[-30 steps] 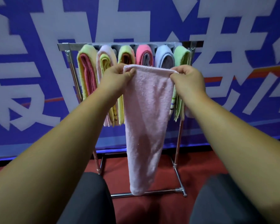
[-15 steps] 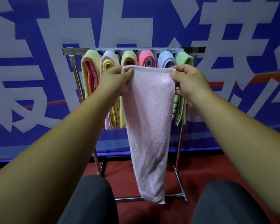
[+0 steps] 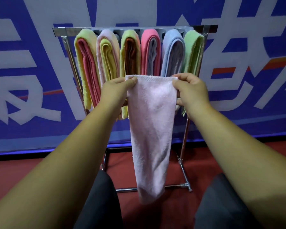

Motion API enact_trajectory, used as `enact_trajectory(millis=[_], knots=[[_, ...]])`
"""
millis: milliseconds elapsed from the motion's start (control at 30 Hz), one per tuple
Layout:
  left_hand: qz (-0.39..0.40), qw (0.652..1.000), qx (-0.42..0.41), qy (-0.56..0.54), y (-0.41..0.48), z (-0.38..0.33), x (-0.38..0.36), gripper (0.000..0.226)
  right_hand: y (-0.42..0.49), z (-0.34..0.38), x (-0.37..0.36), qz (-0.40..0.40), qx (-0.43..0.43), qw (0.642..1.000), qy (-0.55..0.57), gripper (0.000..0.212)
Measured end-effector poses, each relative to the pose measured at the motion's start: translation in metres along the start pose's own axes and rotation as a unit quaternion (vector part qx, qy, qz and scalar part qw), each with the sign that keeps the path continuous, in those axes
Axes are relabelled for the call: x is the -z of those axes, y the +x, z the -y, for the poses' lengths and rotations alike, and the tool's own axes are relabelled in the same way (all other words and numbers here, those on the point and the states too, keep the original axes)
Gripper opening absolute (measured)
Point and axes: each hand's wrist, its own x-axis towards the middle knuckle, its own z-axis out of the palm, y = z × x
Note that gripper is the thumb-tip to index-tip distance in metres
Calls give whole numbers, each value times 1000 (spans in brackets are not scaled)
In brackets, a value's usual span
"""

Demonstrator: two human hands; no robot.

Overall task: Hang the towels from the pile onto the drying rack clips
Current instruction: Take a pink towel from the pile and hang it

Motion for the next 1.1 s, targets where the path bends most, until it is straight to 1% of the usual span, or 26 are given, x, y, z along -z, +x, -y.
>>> enact_trajectory(millis=[167,300,467,600,667,733,767,833,900,967,1033,1100], knots=[[-39,997,60,12,-8,56,-11,20,-18,-50,-11,-6,-33,998,-54,18],[-37,995,90,21,-17,98,-25,14,-35,-94,-27,8,-65,996,-63,19],[-5,993,70,98,-25,135,-40,24,-48,-140,-43,40,-79,995,-38,18],[49,990,41,129,-28,155,-45,22,-46,-162,-44,42,-72,992,-89,24],[85,986,31,144,-29,160,-47,29,-43,-168,-45,50,-77,991,-96,21],[111,981,24,160,-27,164,-47,38,-39,-174,-47,57,-86,990,-95,23],[111,979,21,169,-26,165,-45,39,-38,-175,-49,62,-94,990,-88,25],[87,980,6,181,-22,168,-40,34,-36,-176,-53,80,-104,989,-69,27],[50,983,-6,175,-19,169,-35,24,-37,-174,-56,101,-109,988,-50,35],[18,985,-16,169,-14,172,-31,20,-36,-173,-58,115,-123,986,-8,39],[-2,983,-25,184,-8,176,-29,15,-34,-172,-57,118,-129,984,17,35],[-8,978,-23,208,-5,178,-29,22,-32,-171,-55,107,-124,987,6,29]])
